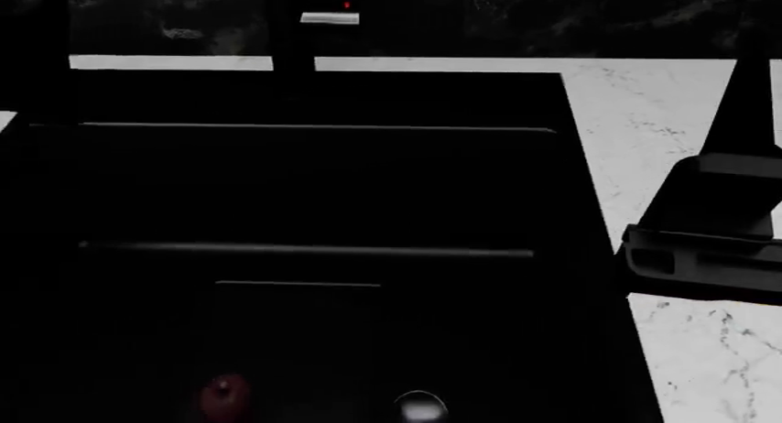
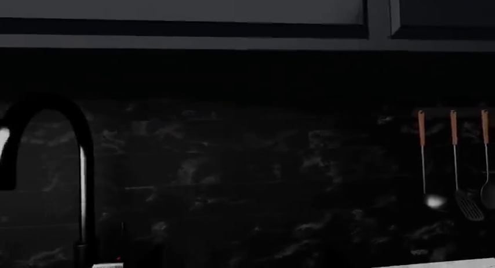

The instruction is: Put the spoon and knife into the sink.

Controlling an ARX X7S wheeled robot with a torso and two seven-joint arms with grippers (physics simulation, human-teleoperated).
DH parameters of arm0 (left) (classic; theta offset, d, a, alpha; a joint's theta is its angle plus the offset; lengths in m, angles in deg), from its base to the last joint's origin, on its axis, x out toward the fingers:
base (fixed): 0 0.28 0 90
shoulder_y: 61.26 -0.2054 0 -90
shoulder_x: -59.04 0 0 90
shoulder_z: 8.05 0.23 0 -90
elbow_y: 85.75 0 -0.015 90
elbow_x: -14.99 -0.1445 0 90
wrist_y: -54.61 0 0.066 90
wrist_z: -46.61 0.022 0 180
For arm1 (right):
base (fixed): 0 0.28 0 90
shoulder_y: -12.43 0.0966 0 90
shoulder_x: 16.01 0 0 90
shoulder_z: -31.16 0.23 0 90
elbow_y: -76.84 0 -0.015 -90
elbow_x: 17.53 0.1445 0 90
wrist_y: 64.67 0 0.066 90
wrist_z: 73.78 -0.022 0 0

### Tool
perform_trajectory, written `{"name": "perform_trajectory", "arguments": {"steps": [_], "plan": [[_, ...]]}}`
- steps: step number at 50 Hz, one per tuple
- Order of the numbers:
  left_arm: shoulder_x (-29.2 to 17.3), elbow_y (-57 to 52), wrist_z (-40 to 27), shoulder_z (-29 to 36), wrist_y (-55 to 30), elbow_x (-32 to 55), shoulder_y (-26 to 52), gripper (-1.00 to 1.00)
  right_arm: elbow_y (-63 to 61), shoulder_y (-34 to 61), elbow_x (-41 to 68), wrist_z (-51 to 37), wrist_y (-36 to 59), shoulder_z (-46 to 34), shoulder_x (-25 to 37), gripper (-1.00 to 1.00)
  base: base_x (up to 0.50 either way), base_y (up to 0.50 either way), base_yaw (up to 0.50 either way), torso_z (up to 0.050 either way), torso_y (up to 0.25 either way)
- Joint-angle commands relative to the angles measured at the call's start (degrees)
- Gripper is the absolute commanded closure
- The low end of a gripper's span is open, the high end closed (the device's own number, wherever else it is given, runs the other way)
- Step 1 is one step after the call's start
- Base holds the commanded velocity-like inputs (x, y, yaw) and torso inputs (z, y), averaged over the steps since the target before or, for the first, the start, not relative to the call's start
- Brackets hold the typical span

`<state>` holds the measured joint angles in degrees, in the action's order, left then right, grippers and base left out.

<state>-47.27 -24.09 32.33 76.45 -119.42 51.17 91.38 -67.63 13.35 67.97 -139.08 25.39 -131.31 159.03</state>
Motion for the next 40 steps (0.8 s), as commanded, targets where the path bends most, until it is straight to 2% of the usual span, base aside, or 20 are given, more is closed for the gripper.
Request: {"name": "perform_trajectory", "arguments": {"steps": [1, 11, 23, 40], "plan": [[1.2, -0.1, -0.1, -1.3, -0.8, -0.4, 0.2, -1.0, -0.4, -1.1, -1.5, 1.0, -1.1, 1.2, -1.1, -1.0, -0.17, 0.5, 0.0, 0.0, 0.0], [1.3, -0.3, -0.6, -1.5, -0.7, 0.4, -0.6, -1.0, 0.6, -2.4, -3.5, 2.7, -2.5, 0.7, -2.2, -1.0, -0.08, 0.5, 0.0, 0.0, 0.0], [1.1, 0.0, -0.9, -1.5, -0.1, 1.1, -0.8, -1.0, 0.7, -3.0, -4.1, 3.9, -4.5, 0.9, -2.1, -1.0, 0.1, 0.5, 0.0, 0.0, 0.0], [1.4, 0.2, -1.9, -1.1, -0.3, 2.3, -0.3, -1.0, 0.2, -5.0, -5.1, 4.7, -7.8, 0.3, -0.7, -1.0, 0.01, 0.01, 0.0, 0.0, 0.0]]}}
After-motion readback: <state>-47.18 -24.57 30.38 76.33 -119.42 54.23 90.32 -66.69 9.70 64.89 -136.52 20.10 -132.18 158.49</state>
